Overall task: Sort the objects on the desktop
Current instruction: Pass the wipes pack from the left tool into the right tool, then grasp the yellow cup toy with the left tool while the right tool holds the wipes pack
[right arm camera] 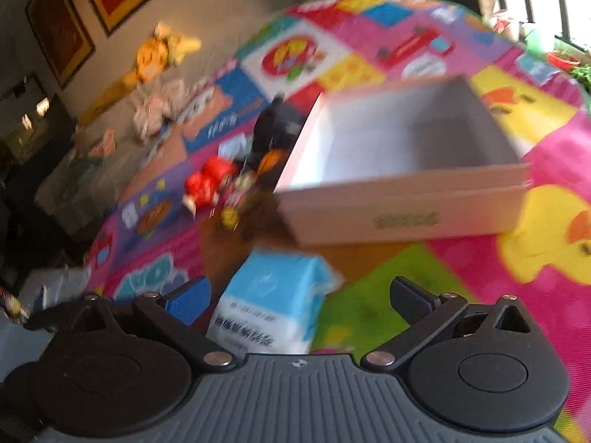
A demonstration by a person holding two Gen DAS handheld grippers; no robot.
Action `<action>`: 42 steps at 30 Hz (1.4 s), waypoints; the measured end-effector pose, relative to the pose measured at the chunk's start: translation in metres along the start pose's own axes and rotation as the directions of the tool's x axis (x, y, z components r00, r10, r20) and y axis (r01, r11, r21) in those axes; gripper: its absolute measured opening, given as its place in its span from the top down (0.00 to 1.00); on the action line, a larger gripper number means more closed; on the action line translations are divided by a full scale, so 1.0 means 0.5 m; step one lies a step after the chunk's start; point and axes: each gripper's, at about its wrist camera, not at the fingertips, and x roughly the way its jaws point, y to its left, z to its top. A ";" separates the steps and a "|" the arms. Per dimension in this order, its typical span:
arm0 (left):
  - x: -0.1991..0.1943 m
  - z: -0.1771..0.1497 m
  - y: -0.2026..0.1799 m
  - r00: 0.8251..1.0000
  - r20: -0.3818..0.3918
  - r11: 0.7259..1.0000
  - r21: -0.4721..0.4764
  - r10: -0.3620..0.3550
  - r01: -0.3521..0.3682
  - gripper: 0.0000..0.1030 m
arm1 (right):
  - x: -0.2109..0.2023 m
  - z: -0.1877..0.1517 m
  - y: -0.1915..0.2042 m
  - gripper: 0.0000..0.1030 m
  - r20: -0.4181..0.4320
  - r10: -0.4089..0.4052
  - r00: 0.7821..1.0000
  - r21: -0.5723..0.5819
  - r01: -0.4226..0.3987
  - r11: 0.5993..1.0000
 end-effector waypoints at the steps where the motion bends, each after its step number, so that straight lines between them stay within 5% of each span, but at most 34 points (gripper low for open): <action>1: 0.000 0.000 0.012 0.999 -0.009 0.999 -0.018 0.030 -0.031 0.06 | 0.015 -0.004 0.016 0.08 -0.006 -0.010 1.000 -0.025 0.010 1.000; 4: 0.006 0.014 0.043 0.994 -0.003 0.991 -0.074 0.110 -0.110 0.06 | 0.047 -0.021 0.059 0.33 -0.039 -0.017 0.999 -0.137 0.011 0.991; 8: 0.043 0.064 0.041 0.989 0.074 0.991 -0.055 0.130 -0.126 0.09 | 0.025 -0.033 0.051 0.42 -0.022 -0.021 1.000 -0.194 0.016 0.981; 14: 0.173 0.132 -0.001 0.988 0.102 0.990 0.071 0.117 -0.125 0.31 | -0.033 -0.041 -0.036 0.42 0.064 -0.175 0.982 -0.183 0.184 0.966; 21: 0.281 0.171 0.031 0.994 0.056 0.995 -0.031 0.099 -0.097 0.42 | -0.072 -0.028 -0.100 0.27 0.139 -0.178 0.974 -0.120 0.195 0.973; 26: 0.279 0.167 0.037 0.994 0.069 0.996 -0.032 0.084 -0.082 0.57 | -0.107 0.036 -0.146 0.21 0.306 -0.224 0.925 -0.015 0.240 0.971; 29: 0.264 0.156 0.037 0.993 0.070 0.995 -0.026 0.095 -0.093 0.58 | -0.080 0.081 -0.185 0.18 0.344 -0.279 0.897 0.040 0.283 0.958; 33: 0.212 0.125 0.040 0.997 0.047 0.998 -0.032 0.064 -0.063 0.58 | -0.006 0.141 -0.224 0.18 0.282 -0.316 0.906 0.057 0.313 0.948; 38: 0.129 0.064 0.030 1.000 0.024 0.999 -0.039 0.000 0.001 0.57 | 0.066 0.177 -0.211 0.33 0.216 -0.268 0.939 -0.036 0.282 0.959; 42: 0.101 0.030 0.023 1.000 0.000 0.999 -0.049 -0.008 0.008 0.45 | 0.103 0.174 -0.163 0.33 0.226 -0.230 0.947 -0.144 0.266 0.953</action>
